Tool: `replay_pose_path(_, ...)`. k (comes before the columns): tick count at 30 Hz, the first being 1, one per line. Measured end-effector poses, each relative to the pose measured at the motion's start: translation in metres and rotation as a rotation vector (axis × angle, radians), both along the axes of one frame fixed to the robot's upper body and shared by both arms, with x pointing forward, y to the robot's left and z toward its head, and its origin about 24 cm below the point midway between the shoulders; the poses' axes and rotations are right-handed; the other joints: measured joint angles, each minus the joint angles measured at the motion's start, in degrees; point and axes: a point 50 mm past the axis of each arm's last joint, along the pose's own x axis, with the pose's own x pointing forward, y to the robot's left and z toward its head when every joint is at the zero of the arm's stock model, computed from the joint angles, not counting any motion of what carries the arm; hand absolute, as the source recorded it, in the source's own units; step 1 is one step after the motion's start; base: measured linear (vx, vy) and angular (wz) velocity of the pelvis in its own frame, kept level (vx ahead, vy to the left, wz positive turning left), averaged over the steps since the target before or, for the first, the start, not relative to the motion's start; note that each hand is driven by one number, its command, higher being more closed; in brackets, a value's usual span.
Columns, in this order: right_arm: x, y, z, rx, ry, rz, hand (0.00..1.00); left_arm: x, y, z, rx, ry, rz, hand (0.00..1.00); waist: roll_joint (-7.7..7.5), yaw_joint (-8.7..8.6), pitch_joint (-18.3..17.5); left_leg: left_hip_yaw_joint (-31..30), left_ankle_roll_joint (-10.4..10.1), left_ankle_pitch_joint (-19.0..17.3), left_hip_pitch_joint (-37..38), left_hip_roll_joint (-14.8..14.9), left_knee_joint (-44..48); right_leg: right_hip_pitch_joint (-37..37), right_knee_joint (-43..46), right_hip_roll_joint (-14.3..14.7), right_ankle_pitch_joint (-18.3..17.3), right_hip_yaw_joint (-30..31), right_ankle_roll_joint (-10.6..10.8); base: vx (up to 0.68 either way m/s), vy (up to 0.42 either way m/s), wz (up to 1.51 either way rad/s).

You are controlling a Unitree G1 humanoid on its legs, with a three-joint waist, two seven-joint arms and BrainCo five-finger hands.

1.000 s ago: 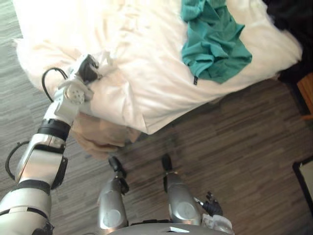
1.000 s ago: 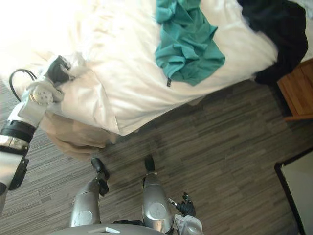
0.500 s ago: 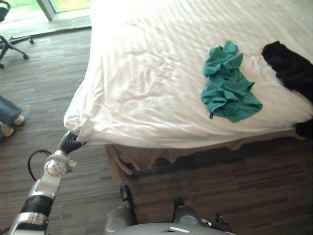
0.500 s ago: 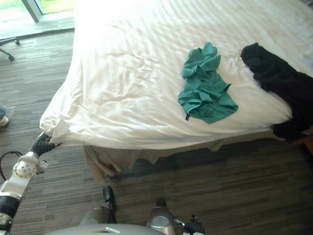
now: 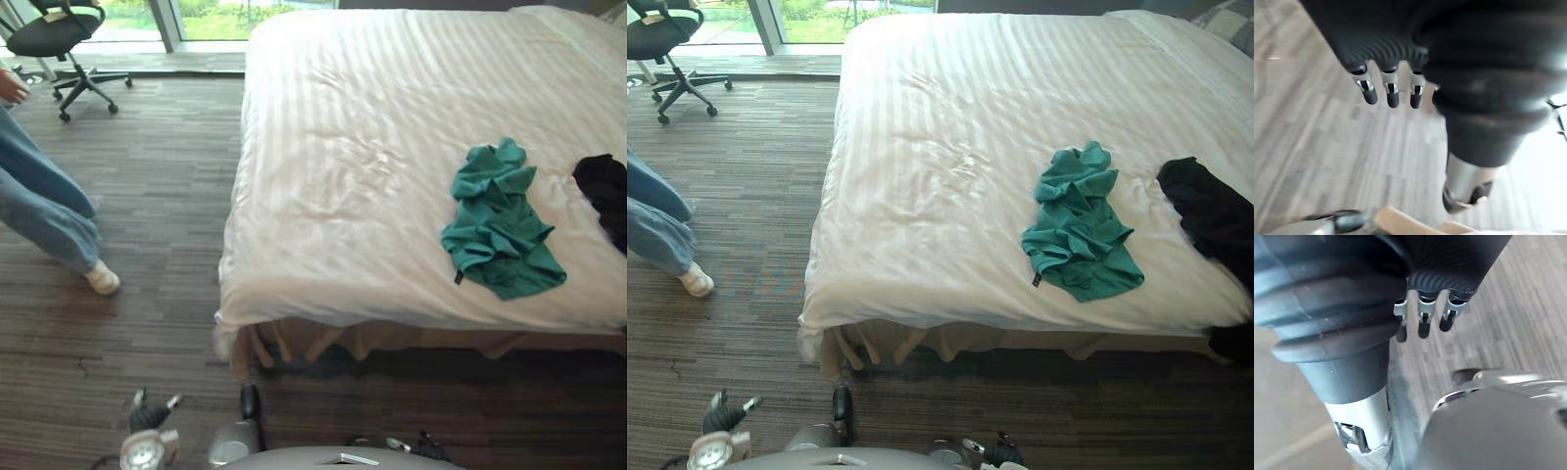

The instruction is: Tidy the bed and pick cloth on bed and put in laundry

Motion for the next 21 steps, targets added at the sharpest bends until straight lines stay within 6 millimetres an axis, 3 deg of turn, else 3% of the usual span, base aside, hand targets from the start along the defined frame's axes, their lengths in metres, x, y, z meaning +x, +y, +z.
replay_pose_path(2,0.007,0.003,0.001,0.005,-0.015,0.004,0.00,-0.014,-0.012,-0.008,-0.050,0.050,0.030,0.00,-0.09,0.09,-0.03,-0.14,-0.16,-0.20,0.66,-0.11,-0.01,0.94,-0.41,-0.02,-0.25,-0.14,-0.10,0.02,-0.010,0.02)
replay_pose_path(7,0.017,0.007,0.001,0.004,-0.020,0.003,0.00,-0.018,-0.026,-0.013,-0.131,0.054,0.092,0.00,-0.08,-0.24,-0.05,-0.16,-0.61,-0.67,2.03,0.13,-0.04,1.88,-0.19,0.10,-1.04,-0.08,-0.30,-0.01,-0.009,-0.02)
replay_pose_path(11,0.018,0.008,0.001,-0.003,-0.017,-0.006,0.00,-0.017,-0.026,-0.014,-0.157,0.040,0.107,0.00,-0.41,-0.66,-0.02,0.02,-0.71,-1.05,2.24,0.07,-0.04,2.02,-0.14,0.00,-1.22,-0.03,-0.23,0.00,0.000,0.00)
replay_pose_path(18,0.025,0.022,-0.002,0.035,-0.011,-0.001,0.00,-0.013,-0.018,-0.013,-0.140,0.059,0.024,0.00,-2.66,-1.28,0.06,1.25,-0.97,-1.58,3.31,-0.06,-0.04,2.77,-0.24,-0.19,-1.24,0.52,-0.10,0.01,-0.008,-0.05)
replay_pose_path(21,0.026,0.030,-0.002,0.055,-0.013,-0.001,0.00,-0.011,-0.018,-0.012,-0.125,0.071,-0.031,0.00,-2.89,-1.33,-0.06,1.93,-1.05,-2.10,4.31,0.06,-0.06,3.09,-0.22,-0.25,-1.23,1.60,-0.10,-0.01,-0.015,-0.19)
